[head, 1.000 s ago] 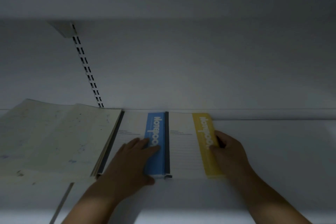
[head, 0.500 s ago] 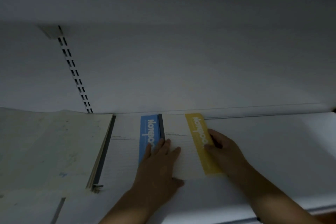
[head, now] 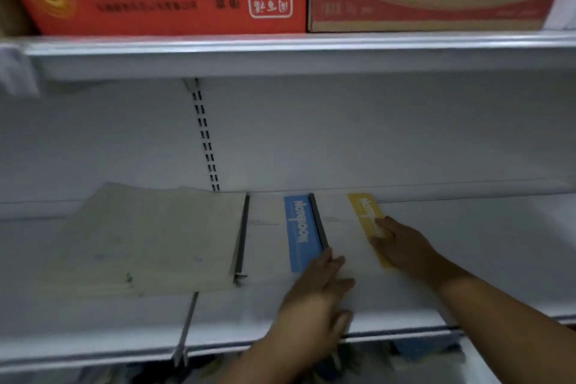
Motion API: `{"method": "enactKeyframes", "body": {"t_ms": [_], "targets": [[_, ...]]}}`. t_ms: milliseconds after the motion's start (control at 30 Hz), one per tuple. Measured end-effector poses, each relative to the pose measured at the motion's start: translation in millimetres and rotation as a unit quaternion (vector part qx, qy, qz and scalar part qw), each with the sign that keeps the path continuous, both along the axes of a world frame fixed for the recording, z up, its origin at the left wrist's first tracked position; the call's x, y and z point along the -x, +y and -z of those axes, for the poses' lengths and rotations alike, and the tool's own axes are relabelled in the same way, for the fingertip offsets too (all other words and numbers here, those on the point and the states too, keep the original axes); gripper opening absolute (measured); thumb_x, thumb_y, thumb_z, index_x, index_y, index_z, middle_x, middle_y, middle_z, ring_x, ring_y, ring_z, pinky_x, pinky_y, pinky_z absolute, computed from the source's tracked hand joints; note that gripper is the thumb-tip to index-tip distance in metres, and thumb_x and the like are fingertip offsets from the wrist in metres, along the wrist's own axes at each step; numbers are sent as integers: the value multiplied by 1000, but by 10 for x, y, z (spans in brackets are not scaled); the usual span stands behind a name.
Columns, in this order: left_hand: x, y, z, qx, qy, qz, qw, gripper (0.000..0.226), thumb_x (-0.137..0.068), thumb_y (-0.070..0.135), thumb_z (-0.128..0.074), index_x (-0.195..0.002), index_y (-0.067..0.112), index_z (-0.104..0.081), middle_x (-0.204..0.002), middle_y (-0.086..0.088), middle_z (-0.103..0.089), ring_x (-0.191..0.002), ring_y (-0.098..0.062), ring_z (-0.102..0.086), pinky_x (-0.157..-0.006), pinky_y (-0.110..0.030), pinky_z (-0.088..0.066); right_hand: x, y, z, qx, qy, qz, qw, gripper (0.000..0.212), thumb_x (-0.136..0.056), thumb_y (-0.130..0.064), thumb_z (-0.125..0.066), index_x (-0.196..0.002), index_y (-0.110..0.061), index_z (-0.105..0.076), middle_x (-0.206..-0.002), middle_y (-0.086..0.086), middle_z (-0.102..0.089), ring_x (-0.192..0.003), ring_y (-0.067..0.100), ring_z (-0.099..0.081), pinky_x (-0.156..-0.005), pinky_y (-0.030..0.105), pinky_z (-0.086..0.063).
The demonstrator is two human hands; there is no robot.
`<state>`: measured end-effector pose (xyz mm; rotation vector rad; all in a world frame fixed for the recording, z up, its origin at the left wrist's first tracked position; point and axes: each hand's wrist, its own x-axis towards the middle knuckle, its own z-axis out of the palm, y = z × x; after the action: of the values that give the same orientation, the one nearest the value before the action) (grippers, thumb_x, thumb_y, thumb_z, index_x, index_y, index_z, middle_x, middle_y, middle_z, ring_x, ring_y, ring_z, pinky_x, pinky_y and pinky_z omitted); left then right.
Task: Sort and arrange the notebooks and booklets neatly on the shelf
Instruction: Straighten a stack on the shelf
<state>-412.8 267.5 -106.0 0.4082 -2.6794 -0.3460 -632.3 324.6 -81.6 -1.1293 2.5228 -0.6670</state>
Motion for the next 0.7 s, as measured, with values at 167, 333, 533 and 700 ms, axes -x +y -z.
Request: {"method": "enactKeyframes", "body": {"t_ms": [167,333,533,700], "targets": [[-890,98,-233,-86,-31,-96,991,34,-81,36,-47,-106,25,-66,-120,6,-65,-117,-12,-57,-101,-24,-46,-359,160,-24,3,145,-49,988,54,-97,-37,-37,-143,-11,-32,-157,14,-14,-144,30,-16,-118,35,-17],[-1542,265,-367,-140,-145,-122,972,20,-82,17,-51,-95,15,-65,-109,1,-61,-83,2,-57,-79,-26,-50,-1045,376,91,105,232,-186,949,33,-69,-18,-54,-92,-5,-72,-107,17,-69,-92,38,-66,-78,43,-56],[-2091,189,-411,-252,-139,-248,925,23,-84,23,-57,-104,30,-65,-81,15,-63,-66,-6,-64,-62,-24,-56,-1785,462,148,61,206,-286,934,27,-87,-27,-48,-110,-18,-60,-114,-1,-57,-109,20,-51,-87,28,-42],[-2328,-212,-420,-194,-57,-345,917,30,-83,29,-63,-113,26,-64,-107,6,-67,-93,-9,-62,-84,-28,-53,-1997,149,13,23,176,-221,959,43,-90,-40,-47,-128,-21,-49,-127,2,-54,-113,21,-51,-87,30,-43]]}}
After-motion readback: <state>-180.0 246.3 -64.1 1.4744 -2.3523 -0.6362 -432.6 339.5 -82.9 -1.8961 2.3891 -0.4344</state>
